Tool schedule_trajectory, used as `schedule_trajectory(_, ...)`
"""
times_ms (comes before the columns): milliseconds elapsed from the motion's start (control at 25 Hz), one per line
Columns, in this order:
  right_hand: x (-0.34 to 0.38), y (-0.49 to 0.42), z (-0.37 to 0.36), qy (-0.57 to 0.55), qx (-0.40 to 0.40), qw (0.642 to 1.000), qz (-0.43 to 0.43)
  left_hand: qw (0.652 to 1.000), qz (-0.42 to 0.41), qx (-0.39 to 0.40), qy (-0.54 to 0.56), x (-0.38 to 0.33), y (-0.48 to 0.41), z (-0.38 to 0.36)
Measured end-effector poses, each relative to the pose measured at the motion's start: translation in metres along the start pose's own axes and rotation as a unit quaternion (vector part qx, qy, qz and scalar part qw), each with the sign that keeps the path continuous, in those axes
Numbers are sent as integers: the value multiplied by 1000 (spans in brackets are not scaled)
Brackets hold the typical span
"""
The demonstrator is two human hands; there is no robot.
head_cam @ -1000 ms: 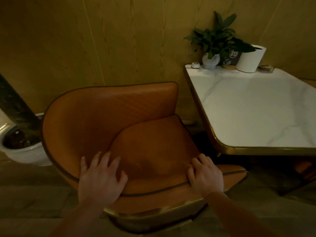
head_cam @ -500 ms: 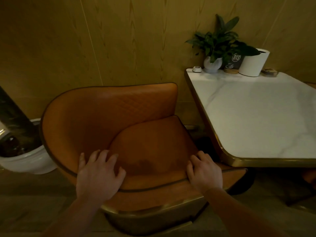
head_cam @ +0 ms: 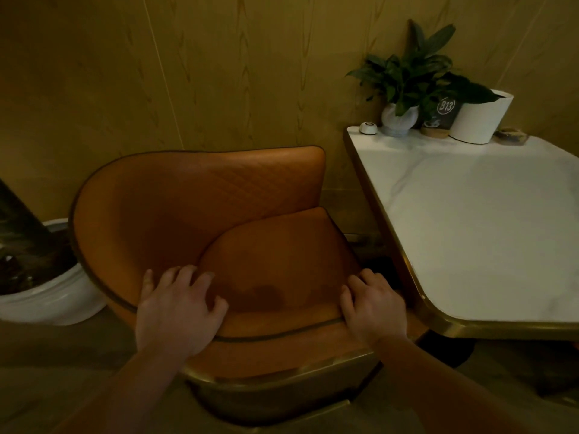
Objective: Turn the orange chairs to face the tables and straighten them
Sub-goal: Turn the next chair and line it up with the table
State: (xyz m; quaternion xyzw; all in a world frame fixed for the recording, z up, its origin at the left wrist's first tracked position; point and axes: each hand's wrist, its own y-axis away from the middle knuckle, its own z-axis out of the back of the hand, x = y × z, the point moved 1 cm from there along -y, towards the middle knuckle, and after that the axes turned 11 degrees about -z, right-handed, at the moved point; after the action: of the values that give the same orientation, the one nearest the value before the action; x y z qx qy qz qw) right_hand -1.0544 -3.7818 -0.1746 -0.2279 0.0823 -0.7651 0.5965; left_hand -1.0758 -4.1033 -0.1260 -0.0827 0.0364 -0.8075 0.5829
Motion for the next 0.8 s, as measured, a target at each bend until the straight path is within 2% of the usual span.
schedule_trajectory(520, -10, -41, -18, -6, 20, 1000, 13, 1000, 12, 8, -2, -5, -32, -11)
schedule_trajectory(800, -12, -43, -19, 10, 59, 998, 17, 998, 33, 49, -3, -4, -32, -5)
